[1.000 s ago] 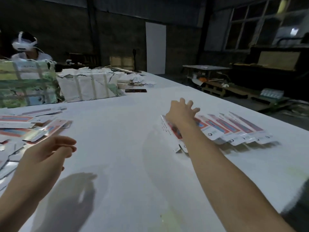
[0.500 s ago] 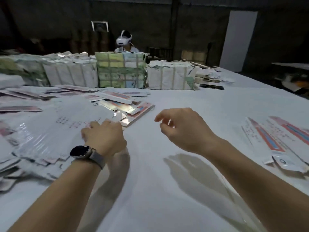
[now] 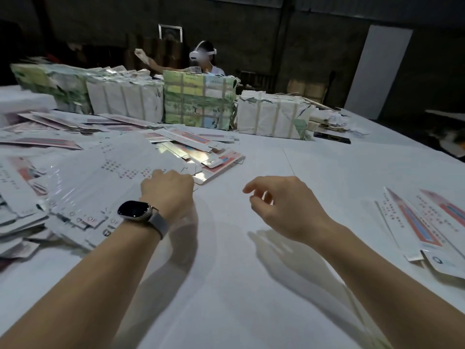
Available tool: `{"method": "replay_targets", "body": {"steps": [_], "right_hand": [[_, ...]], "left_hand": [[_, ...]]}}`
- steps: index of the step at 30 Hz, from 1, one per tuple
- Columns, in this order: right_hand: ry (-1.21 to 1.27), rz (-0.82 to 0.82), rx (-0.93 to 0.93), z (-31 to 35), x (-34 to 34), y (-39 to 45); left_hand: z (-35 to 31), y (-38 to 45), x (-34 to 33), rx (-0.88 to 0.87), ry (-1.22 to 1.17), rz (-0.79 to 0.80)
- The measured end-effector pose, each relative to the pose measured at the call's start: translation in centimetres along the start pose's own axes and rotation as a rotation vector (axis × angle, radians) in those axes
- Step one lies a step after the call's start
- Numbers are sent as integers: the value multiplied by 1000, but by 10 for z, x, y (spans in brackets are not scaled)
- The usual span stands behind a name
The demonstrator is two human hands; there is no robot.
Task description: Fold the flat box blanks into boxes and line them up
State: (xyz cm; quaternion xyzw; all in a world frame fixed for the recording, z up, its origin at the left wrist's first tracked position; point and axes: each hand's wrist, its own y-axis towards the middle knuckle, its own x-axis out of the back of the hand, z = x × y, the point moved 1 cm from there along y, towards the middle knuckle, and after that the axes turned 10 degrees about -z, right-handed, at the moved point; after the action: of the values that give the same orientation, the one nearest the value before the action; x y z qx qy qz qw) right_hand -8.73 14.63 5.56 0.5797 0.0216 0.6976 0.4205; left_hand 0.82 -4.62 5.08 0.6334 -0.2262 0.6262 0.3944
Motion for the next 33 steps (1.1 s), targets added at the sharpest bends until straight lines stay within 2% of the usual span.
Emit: {"method": "replay_targets", "body": {"steps": [5,13,16,20,22,23,24,26,29,31,33], "right_hand": [[-2,7,-12,-3,-2,1],[2,-2,-15,-6,-3,1],[0,-4,-16,-6,-3,2],[60,-44,0,-2,-1,2],[180,-115,12,4,1,4],[264,-155,16,8,2,5],[358,-191,19,12,5,6],[535,-261,25,20,9,8],[592,-350,23,26,16,12],[560,-359,4,24,19,13],[473,-378,-5,19,20,15]], "left_hand": [[13,3,-2,83,-17,-6],[36,13,5,178,-284,12],[33,13,8,146,-346,-114],[21,11,25,24,-425,-431],[6,4,40,-84,-566,-603],[-5,-3,47,-151,-693,-641],[-17,-9,50,-217,-861,-629],[-36,-20,57,-298,-1255,-471],[-45,-23,53,-236,-1757,-128],[-49,-24,46,-257,-1923,76],[-53,-27,43,-281,-2018,215]]}}
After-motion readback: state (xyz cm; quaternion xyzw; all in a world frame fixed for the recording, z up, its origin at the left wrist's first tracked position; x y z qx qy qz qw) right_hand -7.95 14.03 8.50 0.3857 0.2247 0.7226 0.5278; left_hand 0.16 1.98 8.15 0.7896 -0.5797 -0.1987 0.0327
